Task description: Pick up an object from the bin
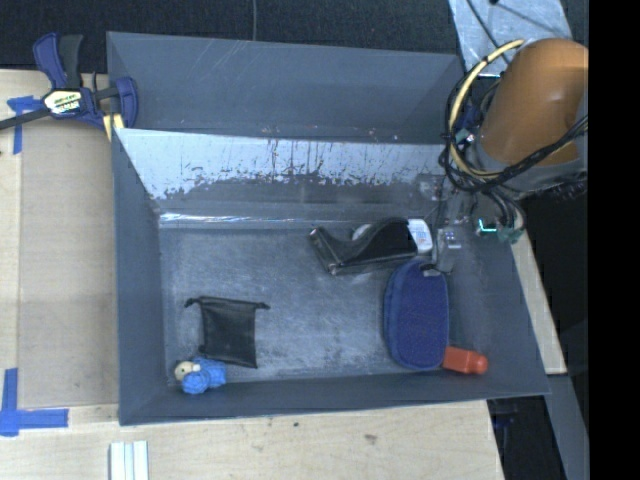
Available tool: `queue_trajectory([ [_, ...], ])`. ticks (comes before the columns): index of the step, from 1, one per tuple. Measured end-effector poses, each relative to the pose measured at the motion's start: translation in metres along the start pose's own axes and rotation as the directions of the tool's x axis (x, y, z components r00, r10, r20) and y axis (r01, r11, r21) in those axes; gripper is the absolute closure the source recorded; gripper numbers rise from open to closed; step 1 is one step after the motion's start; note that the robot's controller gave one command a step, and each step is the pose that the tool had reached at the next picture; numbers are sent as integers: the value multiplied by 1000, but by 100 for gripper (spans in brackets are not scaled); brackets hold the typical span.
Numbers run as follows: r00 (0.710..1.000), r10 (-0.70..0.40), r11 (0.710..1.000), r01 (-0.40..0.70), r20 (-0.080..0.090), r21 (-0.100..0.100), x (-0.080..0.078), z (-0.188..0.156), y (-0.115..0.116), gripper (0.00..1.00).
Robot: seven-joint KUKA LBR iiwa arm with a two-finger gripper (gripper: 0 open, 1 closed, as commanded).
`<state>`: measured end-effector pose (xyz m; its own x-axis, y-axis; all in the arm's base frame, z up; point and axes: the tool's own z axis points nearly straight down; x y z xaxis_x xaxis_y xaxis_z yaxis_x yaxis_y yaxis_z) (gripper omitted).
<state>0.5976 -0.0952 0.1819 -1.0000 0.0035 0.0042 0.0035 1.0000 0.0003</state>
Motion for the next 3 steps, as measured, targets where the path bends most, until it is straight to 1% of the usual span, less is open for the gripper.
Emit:
queue_trajectory([
  [1,990,138,990,-138,3,-2,-5,51,52,0],
  [2,987,161,987,-161,-4,0,-29,112,34,0],
  [3,987,160,987,-160,2,0,-30,108,35,100],
])
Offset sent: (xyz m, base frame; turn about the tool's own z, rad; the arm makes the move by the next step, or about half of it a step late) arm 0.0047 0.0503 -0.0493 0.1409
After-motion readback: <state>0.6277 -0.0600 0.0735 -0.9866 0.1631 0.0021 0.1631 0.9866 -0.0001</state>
